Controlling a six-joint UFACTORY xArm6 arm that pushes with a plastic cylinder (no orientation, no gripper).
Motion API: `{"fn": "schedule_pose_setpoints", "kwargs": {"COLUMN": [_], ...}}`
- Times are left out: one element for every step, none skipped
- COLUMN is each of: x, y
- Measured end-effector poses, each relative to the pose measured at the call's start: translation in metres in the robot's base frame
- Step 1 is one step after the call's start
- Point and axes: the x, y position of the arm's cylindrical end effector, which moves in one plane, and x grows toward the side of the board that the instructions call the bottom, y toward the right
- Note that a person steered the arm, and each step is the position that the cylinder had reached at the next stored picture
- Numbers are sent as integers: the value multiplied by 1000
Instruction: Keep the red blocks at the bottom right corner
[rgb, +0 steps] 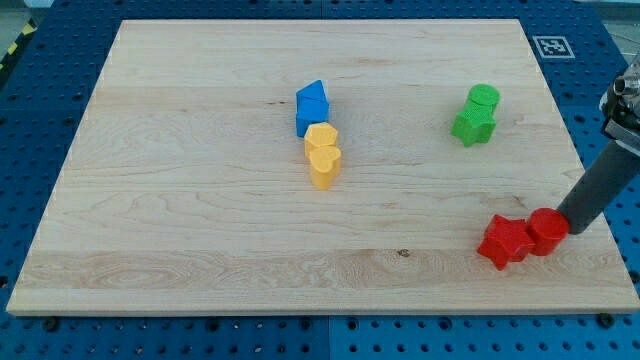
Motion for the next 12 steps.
{"fn": "schedule_pose_setpoints", "kwargs": {"x": [-14, -30, -30, -12, -9, -9, -9, -1, -1, 2, 4, 9], "y": [-4, -18, -44, -73, -100, -111, -120, -133, -141, -116, -114, -108]}}
